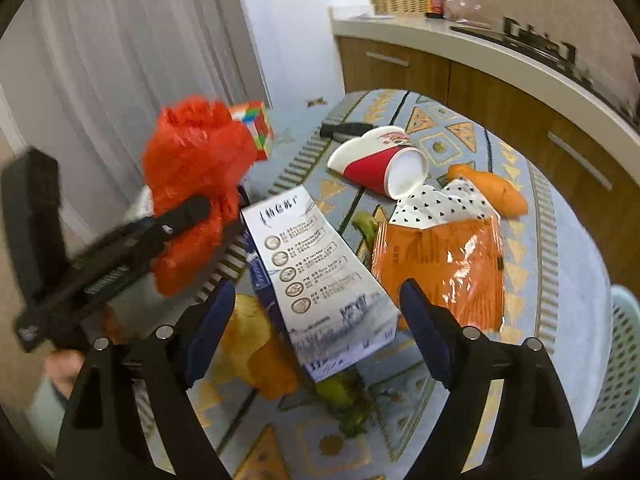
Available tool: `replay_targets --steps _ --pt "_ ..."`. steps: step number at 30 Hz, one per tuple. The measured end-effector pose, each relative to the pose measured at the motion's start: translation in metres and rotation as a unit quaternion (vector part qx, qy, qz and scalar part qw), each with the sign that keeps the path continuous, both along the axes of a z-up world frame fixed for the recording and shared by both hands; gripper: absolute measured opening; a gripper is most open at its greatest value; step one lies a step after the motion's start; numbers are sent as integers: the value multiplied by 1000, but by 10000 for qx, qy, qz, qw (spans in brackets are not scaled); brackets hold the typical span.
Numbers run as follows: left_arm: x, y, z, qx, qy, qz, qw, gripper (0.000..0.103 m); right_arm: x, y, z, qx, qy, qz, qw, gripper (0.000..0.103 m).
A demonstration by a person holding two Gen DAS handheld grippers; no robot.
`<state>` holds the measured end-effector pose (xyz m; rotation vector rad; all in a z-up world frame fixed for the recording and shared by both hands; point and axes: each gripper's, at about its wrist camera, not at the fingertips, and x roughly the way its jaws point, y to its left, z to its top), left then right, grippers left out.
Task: Collect trash
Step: 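Grasp the blue-and-white milk carton with the right tool and lift it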
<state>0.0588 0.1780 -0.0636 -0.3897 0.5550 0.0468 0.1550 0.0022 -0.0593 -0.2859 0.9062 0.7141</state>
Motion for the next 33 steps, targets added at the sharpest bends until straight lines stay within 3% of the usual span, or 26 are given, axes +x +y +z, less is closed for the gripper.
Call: replay_targets --steps 6,8,16,17,18,22,30,33 --pt "0 1 -1 -35 -1 5 10000 34 3 24 -16 -800 -299 280 9960 82" --pt "0 1 -1 -55 -5 8 10000 34 8 29 -21 -905 -285 279 9951 74" --pt "0 -1 1 16 -28 -5 10000 34 13 7 -5 -252 -172 70 9995 64" --pt "1 -4 2 46 -27 -12 10000 34 12 3 -1 -160 -189 24 9997 34" --pt "0 -6 4 92 -22 -22 10000 34 12 -2 5 -25 -136 33 9999 24" --pt "-2 -13 16 110 -112 -128 9998 34 15 -20 17 -92 -217 -327 9992 24" --pt "-4 -26 27 260 -177 -180 9993 34 27 -50 13 434 216 -696 9964 24" --pt "-5 -27 28 169 -159 -218 9995 34 27 -40 4 41 65 -792 9968 27"
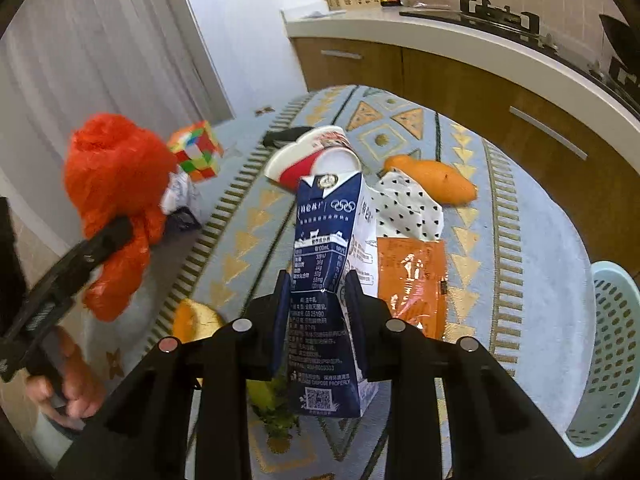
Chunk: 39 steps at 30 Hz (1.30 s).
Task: Collect trash
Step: 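Grasp the blue-and-white milk carton with the right tool and lift it, then carry the red bag and milk carton to the basket and release both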
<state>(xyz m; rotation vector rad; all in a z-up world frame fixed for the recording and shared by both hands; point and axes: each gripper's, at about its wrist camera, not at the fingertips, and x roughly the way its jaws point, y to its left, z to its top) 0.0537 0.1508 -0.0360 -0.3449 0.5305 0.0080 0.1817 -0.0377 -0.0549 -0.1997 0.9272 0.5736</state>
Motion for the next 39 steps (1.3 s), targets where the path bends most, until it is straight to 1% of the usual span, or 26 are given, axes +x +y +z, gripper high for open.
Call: replay_targets --steps 2,4,7,12,15,17,19,21,24,27,31,33,37,39 --pt "-1 0 1 -7 -7 -6 10000 34 -1 8 -6 -316 -162 -62 9993 27" --pt "-2 -2 4 21 -14 -18 10000 34 -4 9 -2 -352 -275 -72 9990 26" --pt "-1 -8 11 98 -61 -74 9999 34 -10 -5 13 -58 -375 -156 9992 26" --pt "5 -31 32 284 -214 -310 9989 34 -24 -49 56 408 -779 -420 9952 26" --pt "17 -57 45 391 -267 -527 9975 34 -28 -80 75 511 -1044 -673 9909 26" --pt "28 -79 51 471 -227 -664 9964 34 -28 -105 83 606 -1132 -874 9879 26" --pt "38 -98 53 470 -151 -833 9953 34 -29 -128 87 657 -1205 -1088 9845 26" --pt "49 -120 55 434 -97 -1071 9933 34 -27 -153 88 744 -1206 -1302 9813 26" --pt "63 -160 55 454 -31 -1476 9880 34 -26 -190 86 791 -1219 -1638 9757 26" --pt "81 -197 50 452 83 -1813 9824 34 -23 -229 76 813 -1106 -1992 9703 26" --pt "104 -240 33 446 350 -2099 9761 34 -24 -274 63 793 -900 -2356 9644 26" --pt "118 -263 21 508 510 -2229 9722 34 -23 -295 54 806 -772 -2512 9615 26" --pt "138 -297 1 500 788 -2495 9639 34 -17 -322 32 804 -493 -2743 9570 26" --pt "146 -316 -9 524 930 -2666 9579 34 -13 -332 17 766 -294 -2887 9539 26"
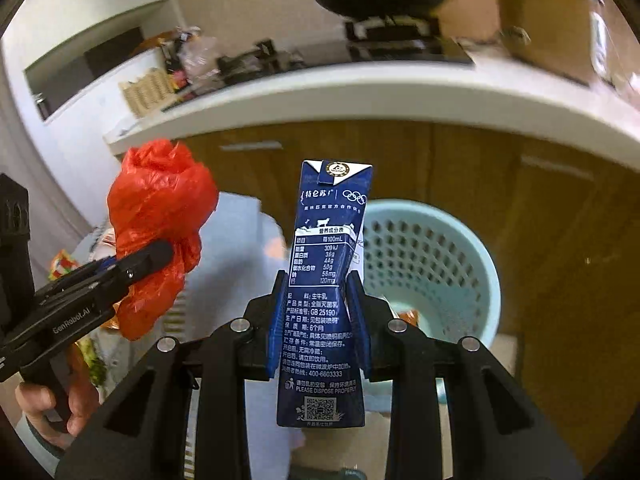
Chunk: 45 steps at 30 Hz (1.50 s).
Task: Collect trash
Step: 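Carry the red bag and milk carton to the basket and release both, then grasp the white printed carton with the left tool while the right tool reaches the bread roll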
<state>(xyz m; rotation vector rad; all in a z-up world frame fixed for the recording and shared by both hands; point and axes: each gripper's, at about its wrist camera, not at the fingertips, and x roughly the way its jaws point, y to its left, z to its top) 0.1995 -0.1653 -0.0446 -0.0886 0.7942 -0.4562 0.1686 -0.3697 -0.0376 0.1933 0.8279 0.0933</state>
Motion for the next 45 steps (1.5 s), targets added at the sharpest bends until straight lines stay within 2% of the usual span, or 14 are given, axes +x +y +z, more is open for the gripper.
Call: replay_targets --steps 4,11,14,15,16,17,19,20,27,33,41,45 --pt "5 -31 -22 108 313 -353 9988 34 6 -21 -36 -4 462 -339 9984 26" --pt "7 -60 -58 336 700 -662 9948 35 12 -31 -63 -65 752 -547 9957 27" --pt "8 -62 -64 371 745 -728 9939 42 15 -34 -66 -85 779 -585 9952 27" --pt "7 -61 -64 391 739 -727 9938 48 16 -32 -65 -95 781 -610 9950 27" --pt "6 -60 -64 400 718 -726 9940 50 17 -32 -65 -97 782 -634 9949 29" --pt "5 -58 -64 402 694 -725 9941 51 17 -33 -65 -96 766 -656 9949 35" --pt "4 -55 -63 394 665 -693 9946 57 16 -34 -62 -111 696 -717 9949 47" --pt "2 -51 -61 374 654 -668 9949 58 14 -34 -60 -117 653 -732 9951 48" --pt "-1 -34 -49 210 581 -490 9969 58 7 -35 -46 -107 467 -796 9957 48" --pt "-20 -11 -33 99 331 -321 9989 58 1 -17 -29 -77 244 -635 9977 48" --pt "-58 52 4 -76 -223 144 9996 58 -20 52 14 -79 -333 44 9994 48" --pt "-80 108 18 -88 -449 600 9971 58 -26 98 27 -5 -495 504 9975 48"
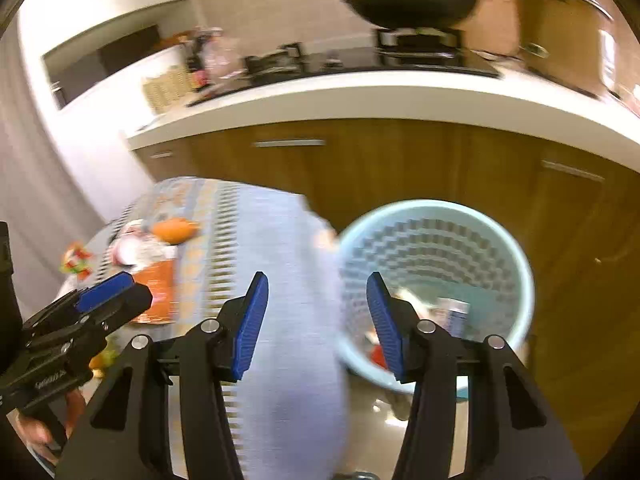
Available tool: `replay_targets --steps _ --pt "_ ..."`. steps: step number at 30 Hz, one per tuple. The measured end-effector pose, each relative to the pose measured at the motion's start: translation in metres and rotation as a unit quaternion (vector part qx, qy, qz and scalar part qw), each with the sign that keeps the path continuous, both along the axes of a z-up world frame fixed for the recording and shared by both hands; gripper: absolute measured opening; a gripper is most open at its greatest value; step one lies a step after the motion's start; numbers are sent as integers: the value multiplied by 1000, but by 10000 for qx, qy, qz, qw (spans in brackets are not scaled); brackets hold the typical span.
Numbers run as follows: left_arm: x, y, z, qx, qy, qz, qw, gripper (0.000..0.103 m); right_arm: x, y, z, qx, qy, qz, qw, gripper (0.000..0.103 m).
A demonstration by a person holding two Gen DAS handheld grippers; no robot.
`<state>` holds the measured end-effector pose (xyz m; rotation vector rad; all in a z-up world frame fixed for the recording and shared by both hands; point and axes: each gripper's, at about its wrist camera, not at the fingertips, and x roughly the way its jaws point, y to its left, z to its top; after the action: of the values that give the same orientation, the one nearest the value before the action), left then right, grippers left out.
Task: Collect trash
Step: 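Grasp the white printed carton with the left tool while the right tool reaches the bread roll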
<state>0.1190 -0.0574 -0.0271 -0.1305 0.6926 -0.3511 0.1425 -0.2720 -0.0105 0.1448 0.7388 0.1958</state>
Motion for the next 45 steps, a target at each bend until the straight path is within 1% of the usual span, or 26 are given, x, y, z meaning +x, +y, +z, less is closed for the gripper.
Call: replay_targets --steps 3,4,8,9,11,12,13,14,17,18,19,20,22,23,26,28,30,32,33,35,37,39,41,43,44,45 --pt "-16 44 7 74 -101 446 9989 58 -5 31 3 -15 -99 290 9995 48" --pt "-24 63 9 112 -133 666 9976 58 -7 44 4 10 -108 418 9991 48" --pt "-46 128 12 126 -133 1431 9895 58 -13 93 -2 15 -80 889 9960 48" --pt "-54 150 11 127 -124 1705 9852 58 -14 105 -3 13 -62 1015 9948 48" --pt "-63 178 9 177 -99 2028 9790 58 -18 131 -8 41 -3 1337 9910 48" --pt "-70 198 6 211 -45 2293 9731 58 -20 143 -10 41 24 1477 9890 48" --pt "-73 210 6 212 -9 2431 9698 58 -22 153 -12 30 44 1584 9874 48" --pt "-78 227 2 196 46 2634 9645 58 -23 162 -13 11 66 1667 9860 48" --pt "-88 266 -8 91 219 3045 9522 58 -26 193 -21 -102 171 2003 9795 48" --pt "-89 273 -11 67 269 3112 9500 58 -27 200 -23 -126 197 2066 9781 48" --pt "-90 282 -16 25 370 3178 9474 61 -28 207 -27 -146 248 2144 9763 48" --pt "-88 288 -20 -26 457 3195 9465 62 -28 210 -30 -152 286 2183 9754 48" --pt "-86 296 -30 -156 585 3107 9486 62 -28 218 -36 -166 385 2240 9737 48" --pt "-80 298 -36 -244 729 3001 9508 62 -28 218 -37 -169 409 2243 9735 48" --pt "-72 292 -49 -409 944 2764 9555 62 -28 215 -38 -176 447 2218 9739 48" --pt "-74 286 -51 -537 905 2603 9598 62 -26 212 -37 -178 461 2164 9751 48" --pt "-72 273 -50 -760 871 2278 9668 62 -24 209 -38 -159 494 2138 9755 48" --pt "-70 258 -48 -840 840 1963 9733 62 -24 208 -39 -150 510 2137 9754 48" --pt "-70 249 -46 -814 804 1774 9775 62 -25 208 -39 -161 517 2145 9752 48" --pt "-72 236 -40 -694 718 1529 9832 62 -25 210 -39 -187 523 2167 9747 48" --pt "-77 232 -35 -598 633 1401 9863 63 -27 213 -39 -229 502 2210 9737 48" --pt "-83 234 -27 -481 530 1383 9878 63 -28 215 -39 -250 470 2256 9728 48" --pt "-84 242 -18 -279 362 1643 9853 66 -30 219 -39 -263 459 2377 9699 48" --pt "-77 253 -12 -32 280 1963 9801 77 -33 225 -41 -348 431 2493 9668 48" --pt "-73 257 -10 108 264 2125 9768 79 -36 227 -42 -391 412 2549 9653 48" --pt "-65 261 -12 202 312 2136 9762 84 -40 230 -44 -433 407 2664 9620 48"
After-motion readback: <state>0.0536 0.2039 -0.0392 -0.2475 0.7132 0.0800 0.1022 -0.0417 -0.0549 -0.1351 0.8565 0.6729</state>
